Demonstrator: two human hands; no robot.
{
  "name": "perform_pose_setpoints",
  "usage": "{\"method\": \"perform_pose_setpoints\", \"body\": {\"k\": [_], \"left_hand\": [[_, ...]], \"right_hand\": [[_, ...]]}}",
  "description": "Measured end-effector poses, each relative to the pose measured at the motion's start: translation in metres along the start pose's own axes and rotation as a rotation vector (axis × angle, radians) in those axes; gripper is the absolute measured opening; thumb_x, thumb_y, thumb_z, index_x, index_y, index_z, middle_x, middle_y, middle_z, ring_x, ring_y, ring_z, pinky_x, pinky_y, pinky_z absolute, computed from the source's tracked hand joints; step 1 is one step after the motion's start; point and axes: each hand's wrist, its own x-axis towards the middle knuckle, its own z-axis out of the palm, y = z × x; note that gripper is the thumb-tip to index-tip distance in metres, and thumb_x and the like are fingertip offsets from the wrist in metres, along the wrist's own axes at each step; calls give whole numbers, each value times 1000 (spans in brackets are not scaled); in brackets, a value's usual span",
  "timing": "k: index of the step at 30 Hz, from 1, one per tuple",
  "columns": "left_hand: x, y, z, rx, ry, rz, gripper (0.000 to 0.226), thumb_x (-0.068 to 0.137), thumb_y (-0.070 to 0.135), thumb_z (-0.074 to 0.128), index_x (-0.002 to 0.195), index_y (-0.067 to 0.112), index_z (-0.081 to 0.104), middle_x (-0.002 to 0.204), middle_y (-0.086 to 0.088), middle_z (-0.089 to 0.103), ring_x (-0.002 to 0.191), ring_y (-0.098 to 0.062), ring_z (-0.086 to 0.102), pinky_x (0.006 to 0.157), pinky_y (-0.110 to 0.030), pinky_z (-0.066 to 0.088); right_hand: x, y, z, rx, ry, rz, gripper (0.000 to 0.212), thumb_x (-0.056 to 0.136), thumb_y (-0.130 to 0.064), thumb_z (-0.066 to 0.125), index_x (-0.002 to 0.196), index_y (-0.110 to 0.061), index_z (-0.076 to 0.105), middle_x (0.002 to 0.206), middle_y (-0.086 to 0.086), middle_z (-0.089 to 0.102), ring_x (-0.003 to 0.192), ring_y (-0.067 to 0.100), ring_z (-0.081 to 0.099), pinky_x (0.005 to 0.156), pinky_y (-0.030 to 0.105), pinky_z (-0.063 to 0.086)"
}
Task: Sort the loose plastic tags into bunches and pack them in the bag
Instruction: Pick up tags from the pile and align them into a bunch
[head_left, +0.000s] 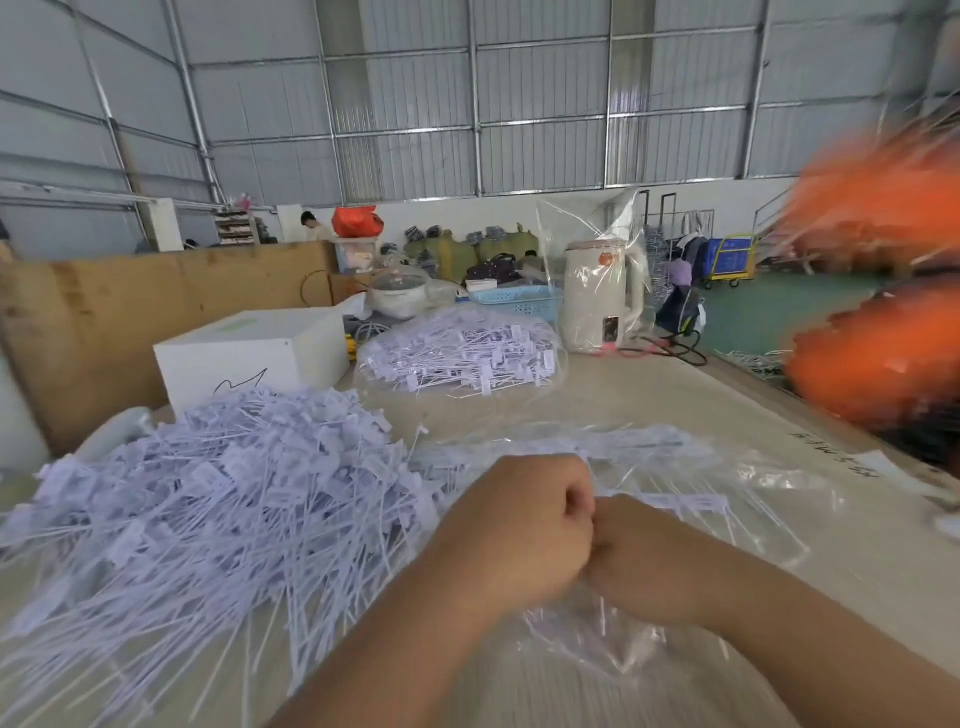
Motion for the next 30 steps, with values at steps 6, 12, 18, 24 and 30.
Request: {"method": "perform_pose_setpoints", "body": {"k": [6,12,18,24,30], "left_hand": [[60,-43,26,611,-264,-275,25,91,13,52,112,14,66,112,-8,66,101,-26,64,76,-32,46],[62,-75,40,634,45,-324,33,89,25,55,122,23,57,120,-3,55,110,-26,58,73,-34,38],[61,-77,38,545,100,-310,17,87,15,53,98,18,65,98,-2,66,91,-25,67,64,-30,40],[55,-71,33,316,141,-34,17,94,23,42,95,19,59,95,0,62,88,-20,60,71,-32,47],[46,-73,21,123,20,-59,33,98,33,35,71,20,49,70,2,55,68,-14,53,60,-30,39]], "right_hand": [[64,12,14,-78,147,113,21,84,-8,50,97,-4,66,104,14,64,96,29,62,79,32,51],[85,4,23,-260,83,255,55,90,-31,53,142,-21,37,156,4,13,139,35,24,108,50,34],[88,21,27,-357,264,165,41,90,-31,46,129,-19,51,135,4,44,129,28,37,104,38,35],[98,31,23,52,345,-214,23,80,-1,50,97,-15,57,98,-1,60,96,18,54,87,34,44],[101,47,28,-98,192,-127,36,81,-8,49,113,-23,57,112,-4,59,111,19,52,103,38,37]]}}
